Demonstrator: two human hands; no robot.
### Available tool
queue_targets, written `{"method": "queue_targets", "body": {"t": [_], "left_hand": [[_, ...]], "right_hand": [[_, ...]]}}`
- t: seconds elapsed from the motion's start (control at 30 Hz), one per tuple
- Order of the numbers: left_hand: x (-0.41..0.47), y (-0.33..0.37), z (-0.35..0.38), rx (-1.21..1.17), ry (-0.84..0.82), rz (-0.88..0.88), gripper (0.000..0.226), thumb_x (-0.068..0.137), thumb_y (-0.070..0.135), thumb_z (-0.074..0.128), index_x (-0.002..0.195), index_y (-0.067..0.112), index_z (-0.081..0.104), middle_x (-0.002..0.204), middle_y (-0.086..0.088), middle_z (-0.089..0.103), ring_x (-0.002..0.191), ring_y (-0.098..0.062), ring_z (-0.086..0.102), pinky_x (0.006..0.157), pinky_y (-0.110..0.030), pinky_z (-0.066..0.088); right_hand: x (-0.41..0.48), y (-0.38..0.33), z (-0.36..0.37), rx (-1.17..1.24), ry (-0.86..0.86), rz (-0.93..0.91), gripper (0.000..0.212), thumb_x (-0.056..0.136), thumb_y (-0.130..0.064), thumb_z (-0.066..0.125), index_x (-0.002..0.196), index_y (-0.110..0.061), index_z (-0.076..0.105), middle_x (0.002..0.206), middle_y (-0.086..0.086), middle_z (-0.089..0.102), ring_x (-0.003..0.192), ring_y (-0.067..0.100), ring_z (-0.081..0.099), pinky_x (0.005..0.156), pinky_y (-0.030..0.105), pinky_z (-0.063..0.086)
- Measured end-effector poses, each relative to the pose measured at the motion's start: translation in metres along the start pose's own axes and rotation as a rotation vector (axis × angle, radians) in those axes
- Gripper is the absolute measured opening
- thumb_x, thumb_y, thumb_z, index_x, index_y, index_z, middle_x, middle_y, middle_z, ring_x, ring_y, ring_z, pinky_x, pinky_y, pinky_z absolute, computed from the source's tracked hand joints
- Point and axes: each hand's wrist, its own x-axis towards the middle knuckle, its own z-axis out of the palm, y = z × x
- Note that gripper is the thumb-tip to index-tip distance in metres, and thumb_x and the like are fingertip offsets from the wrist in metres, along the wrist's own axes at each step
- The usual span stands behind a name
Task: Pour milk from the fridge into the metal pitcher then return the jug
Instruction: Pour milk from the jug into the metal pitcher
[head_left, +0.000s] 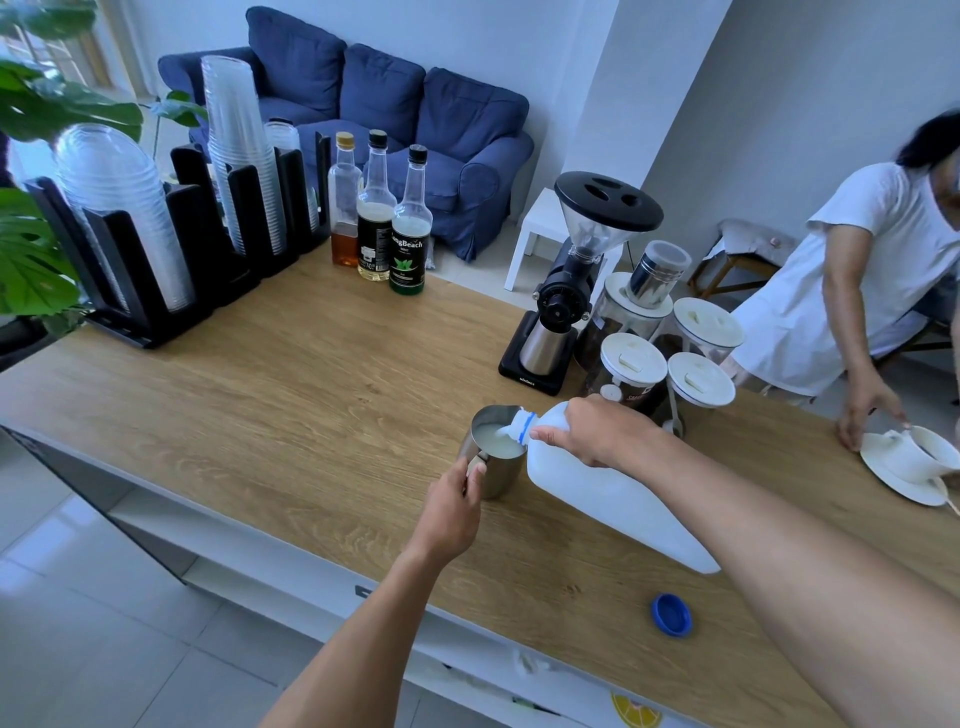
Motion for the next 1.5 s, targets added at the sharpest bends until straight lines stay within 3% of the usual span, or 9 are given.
{"method": "queue_targets", "body": {"t": [0.17,0.4,0.6,0.73,0.93,1.1,1.23,1.5], "left_hand": [[-0.0002,-0.0009,-0.0001,-0.004,-0.001,-0.001,0.036,0.106,0.035,0.038,0.100,0.008,0.060,0.073,-0.005,0.057,0.065,-0.011,0.048,0.062,-0.031,0.039],[0.0001,-0.0032,0.0009,-0.011,0.015,0.000,0.031,0.106,0.033,0.038,0.098,0.011,0.059,0.061,0.011,0.042,0.052,-0.005,0.037,0.056,-0.027,0.034],[-0.0001,-0.0024,0.0007,-0.016,0.008,-0.003,0.031,0.106,0.033,0.038,0.097,0.012,0.060,0.066,0.006,0.050,0.057,-0.004,0.041,0.057,-0.023,0.036],[-0.0001,-0.0008,0.0002,-0.011,0.006,0.006,0.033,0.107,0.032,0.038,0.106,0.008,0.061,0.085,-0.014,0.067,0.072,-0.016,0.055,0.068,-0.041,0.046],[-0.0007,-0.0004,0.0003,-0.013,0.005,0.009,0.036,0.107,0.032,0.038,0.108,0.005,0.061,0.090,-0.022,0.067,0.069,-0.014,0.050,0.061,-0.025,0.038],[-0.0022,0.0021,-0.0010,-0.031,-0.001,0.020,0.035,0.107,0.030,0.038,0.110,0.004,0.061,0.091,-0.022,0.067,0.070,-0.014,0.050,0.064,-0.029,0.040],[-0.0025,0.0038,-0.0014,-0.016,0.012,0.017,0.032,0.107,0.029,0.038,0.102,0.006,0.061,0.069,-0.005,0.053,0.062,-0.012,0.044,0.060,-0.028,0.038],[-0.0028,0.0053,-0.0020,0.027,0.016,0.008,0.034,0.107,0.030,0.037,0.096,0.005,0.058,0.068,0.005,0.047,0.062,-0.011,0.042,0.064,-0.033,0.037]], "right_hand": [[0.0001,-0.0009,-0.0009,0.007,0.003,-0.007,0.055,0.089,-0.068,0.039,0.064,-0.021,0.033,0.066,-0.001,0.040,0.052,0.012,0.035,0.045,0.028,0.024],[0.0018,0.0001,0.0008,0.001,0.008,-0.009,0.058,0.090,-0.068,0.038,0.063,-0.017,0.038,0.067,0.000,0.044,0.054,0.015,0.040,0.046,0.030,0.027],[0.0033,0.0006,0.0019,-0.002,0.008,-0.006,0.057,0.089,-0.069,0.037,0.063,-0.018,0.038,0.067,0.000,0.044,0.053,0.014,0.041,0.045,0.030,0.027],[0.0036,0.0006,0.0020,-0.006,0.010,-0.013,0.058,0.089,-0.069,0.037,0.064,-0.017,0.040,0.067,0.001,0.045,0.053,0.015,0.042,0.045,0.030,0.028],[0.0029,0.0004,0.0018,-0.004,0.008,-0.003,0.057,0.089,-0.069,0.037,0.064,-0.018,0.038,0.069,0.000,0.044,0.053,0.014,0.042,0.045,0.030,0.028],[0.0037,0.0015,0.0030,0.000,0.013,-0.010,0.055,0.089,-0.069,0.037,0.063,-0.021,0.035,0.067,-0.001,0.041,0.053,0.013,0.039,0.045,0.029,0.026],[0.0048,0.0015,0.0029,-0.001,0.015,-0.013,0.055,0.089,-0.069,0.037,0.063,-0.020,0.035,0.068,-0.001,0.041,0.053,0.013,0.039,0.045,0.029,0.025],[0.0051,0.0006,0.0032,-0.010,0.016,-0.007,0.055,0.089,-0.069,0.037,0.064,-0.020,0.036,0.071,-0.001,0.042,0.055,0.013,0.041,0.046,0.029,0.025]]}}
